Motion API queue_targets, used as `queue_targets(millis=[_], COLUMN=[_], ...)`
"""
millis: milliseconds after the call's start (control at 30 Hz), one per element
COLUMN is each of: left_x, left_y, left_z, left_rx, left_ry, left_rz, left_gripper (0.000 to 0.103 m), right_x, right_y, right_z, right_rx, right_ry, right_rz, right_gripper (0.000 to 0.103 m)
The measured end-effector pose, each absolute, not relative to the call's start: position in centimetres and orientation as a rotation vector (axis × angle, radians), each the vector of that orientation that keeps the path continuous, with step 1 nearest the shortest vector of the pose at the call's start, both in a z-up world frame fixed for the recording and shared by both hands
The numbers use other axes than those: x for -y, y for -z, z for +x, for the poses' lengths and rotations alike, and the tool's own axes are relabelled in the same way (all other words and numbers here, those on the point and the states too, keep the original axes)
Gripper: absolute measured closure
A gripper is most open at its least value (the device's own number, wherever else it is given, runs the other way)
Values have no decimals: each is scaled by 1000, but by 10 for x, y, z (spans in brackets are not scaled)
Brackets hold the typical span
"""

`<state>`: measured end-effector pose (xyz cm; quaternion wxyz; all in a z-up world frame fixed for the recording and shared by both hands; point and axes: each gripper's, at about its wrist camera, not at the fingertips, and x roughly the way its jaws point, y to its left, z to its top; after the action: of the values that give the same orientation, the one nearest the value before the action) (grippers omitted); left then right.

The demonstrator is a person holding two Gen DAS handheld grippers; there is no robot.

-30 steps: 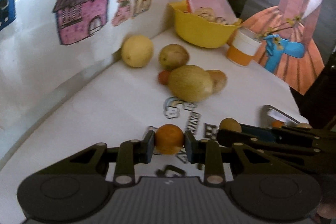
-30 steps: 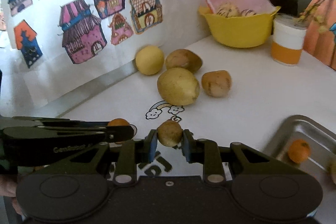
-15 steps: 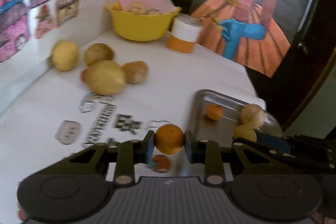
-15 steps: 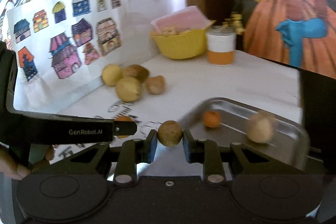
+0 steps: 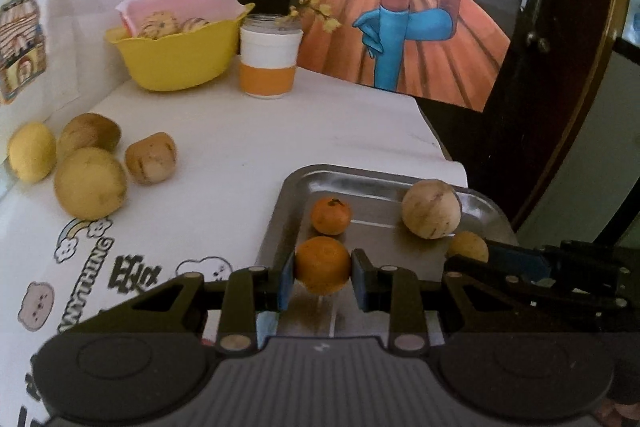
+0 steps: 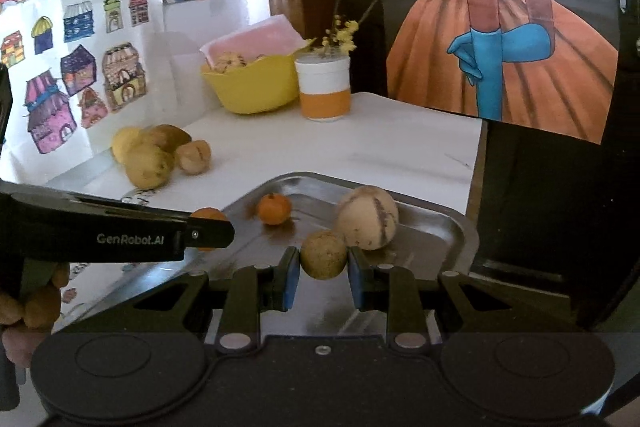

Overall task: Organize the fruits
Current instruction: 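Carry both fruits to the metal tray and open both tools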

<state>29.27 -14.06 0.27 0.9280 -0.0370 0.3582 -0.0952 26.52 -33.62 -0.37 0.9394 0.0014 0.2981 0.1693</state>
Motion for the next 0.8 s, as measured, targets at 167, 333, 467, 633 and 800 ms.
queue_targets(millis=[167, 333, 467, 633, 800], left_x=[148, 152, 153, 154, 153], left_y=[3, 8, 10, 10, 10], left_z=[301, 310, 311, 312, 313], left_rx=[-743, -755, -748, -746, -758], left_ry=[209, 209, 209, 209, 203], left_rz=[-55, -49, -40, -39, -52], left_gripper=[70, 70, 70, 69, 65], right_x=[337, 335, 334, 333, 333], right_y=[11, 16, 20, 21, 20], right_z=[271, 275, 278, 278, 276], right_rx=[-604, -611, -619, -620, -613], right_ry=[-341, -341, -340, -339, -326], right_rz=[-16, -32, -37, -42, -45], right_gripper=[75, 75, 75, 75, 69])
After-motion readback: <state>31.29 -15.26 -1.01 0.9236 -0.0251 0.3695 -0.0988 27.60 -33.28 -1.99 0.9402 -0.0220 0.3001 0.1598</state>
